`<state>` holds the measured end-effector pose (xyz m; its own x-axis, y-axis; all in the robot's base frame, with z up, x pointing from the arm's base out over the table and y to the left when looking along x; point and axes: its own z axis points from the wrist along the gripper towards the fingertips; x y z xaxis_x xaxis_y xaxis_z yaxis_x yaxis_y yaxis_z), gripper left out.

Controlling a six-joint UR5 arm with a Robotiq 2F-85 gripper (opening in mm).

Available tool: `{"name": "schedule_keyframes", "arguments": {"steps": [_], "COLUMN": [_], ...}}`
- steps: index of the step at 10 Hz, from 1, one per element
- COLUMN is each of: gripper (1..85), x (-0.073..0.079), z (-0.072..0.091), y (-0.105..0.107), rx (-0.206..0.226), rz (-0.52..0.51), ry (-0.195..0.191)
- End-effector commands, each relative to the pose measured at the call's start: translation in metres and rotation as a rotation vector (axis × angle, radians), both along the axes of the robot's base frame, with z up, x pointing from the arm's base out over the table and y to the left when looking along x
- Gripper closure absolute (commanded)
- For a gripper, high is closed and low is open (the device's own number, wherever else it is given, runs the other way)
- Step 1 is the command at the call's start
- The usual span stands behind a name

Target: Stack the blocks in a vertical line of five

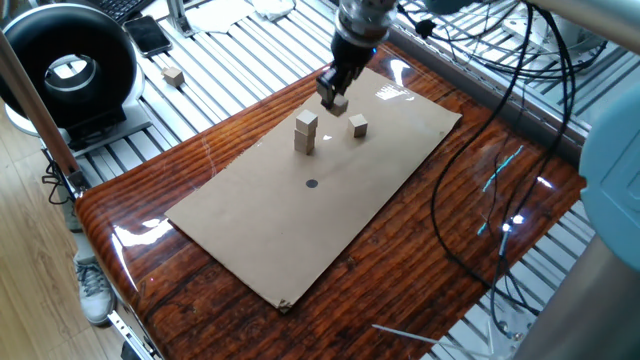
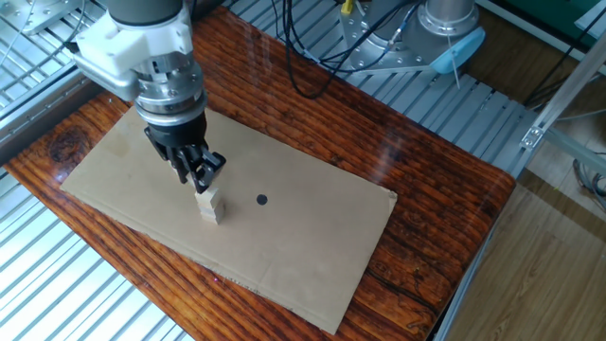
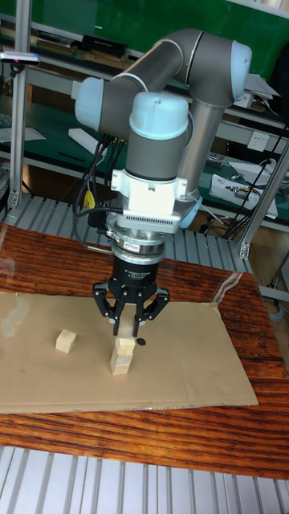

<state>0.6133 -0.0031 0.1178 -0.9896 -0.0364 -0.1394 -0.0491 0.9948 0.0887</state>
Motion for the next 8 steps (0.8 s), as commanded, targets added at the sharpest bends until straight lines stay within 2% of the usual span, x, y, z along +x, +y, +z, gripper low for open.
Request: {"name": "schedule_keyframes", "arguments": {"steps": [1,2,6,8], "gripper": [84.7,84.7,84.7,84.7], "x": [-0.001,0.000,0.010,0.011], "z": [-0.004,-0.004,0.000,0.001], "y": [0.004,0.004,0.011,0.011], "rx": [-0.007,-0.015,0.007,0.007], "rz": [0.007,0.022,0.044,0.051], "ry": [-0.002,-0.011,-0.064,-0.073]}}
